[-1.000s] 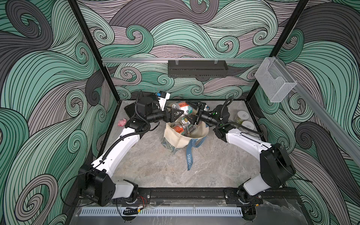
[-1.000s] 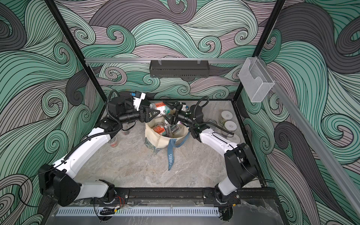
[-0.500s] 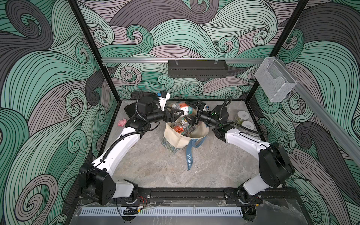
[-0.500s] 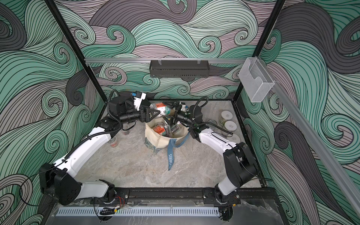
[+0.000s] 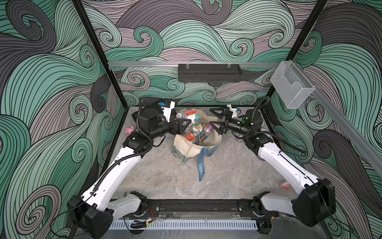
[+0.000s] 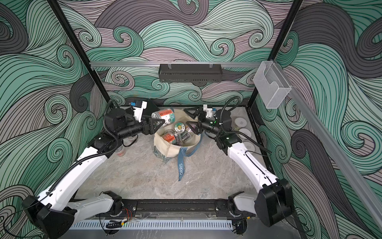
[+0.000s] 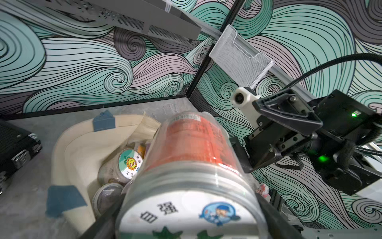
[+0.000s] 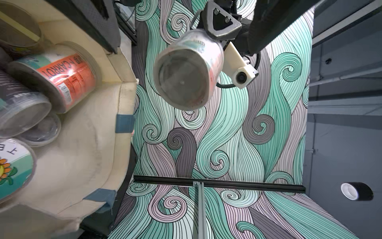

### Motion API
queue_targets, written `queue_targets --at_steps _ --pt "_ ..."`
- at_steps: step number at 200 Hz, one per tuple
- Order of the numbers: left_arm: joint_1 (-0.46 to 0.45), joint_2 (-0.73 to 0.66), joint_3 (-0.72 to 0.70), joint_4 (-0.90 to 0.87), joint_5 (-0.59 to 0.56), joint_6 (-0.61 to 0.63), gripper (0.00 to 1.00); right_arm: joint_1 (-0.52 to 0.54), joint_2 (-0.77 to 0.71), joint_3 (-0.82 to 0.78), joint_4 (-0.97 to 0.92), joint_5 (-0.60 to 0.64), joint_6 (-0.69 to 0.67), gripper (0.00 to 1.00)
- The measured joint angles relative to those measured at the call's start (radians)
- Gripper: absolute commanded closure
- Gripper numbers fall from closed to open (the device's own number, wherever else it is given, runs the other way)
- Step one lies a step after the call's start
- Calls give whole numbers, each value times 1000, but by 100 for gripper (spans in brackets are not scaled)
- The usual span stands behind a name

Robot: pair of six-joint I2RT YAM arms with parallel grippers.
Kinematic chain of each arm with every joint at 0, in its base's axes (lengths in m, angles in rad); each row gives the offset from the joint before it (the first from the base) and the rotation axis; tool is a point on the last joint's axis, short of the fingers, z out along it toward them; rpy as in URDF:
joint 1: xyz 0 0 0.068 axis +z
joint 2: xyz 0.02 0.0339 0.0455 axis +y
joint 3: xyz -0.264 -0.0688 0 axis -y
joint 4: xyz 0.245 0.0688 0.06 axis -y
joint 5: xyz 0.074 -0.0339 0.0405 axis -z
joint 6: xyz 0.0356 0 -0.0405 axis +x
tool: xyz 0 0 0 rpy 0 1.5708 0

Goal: Take out the seed jars from the canvas bag
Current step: Place the seed jar at the center of the board.

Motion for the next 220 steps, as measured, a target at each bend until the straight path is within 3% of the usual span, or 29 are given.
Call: queue_targets --at_steps 51,100,146,179,220 --pt "0 -122 44 -306 -182 -24 50 -27 -88 25 -293 -14 -259 1" --pt "0 -202 82 -621 -348 -58 54 -34 -203 124 -613 56 -565 1" --pt "0 -206 43 -801 -464 -99 56 -48 -240 134 -766 112 -708 1" --pt "0 -181 33 -868 -488 -109 60 -48 -248 134 -838 148 -768 1" --pt "-22 -125 27 -891 -404 -154 65 -54 -283 157 -945 251 -851 1"
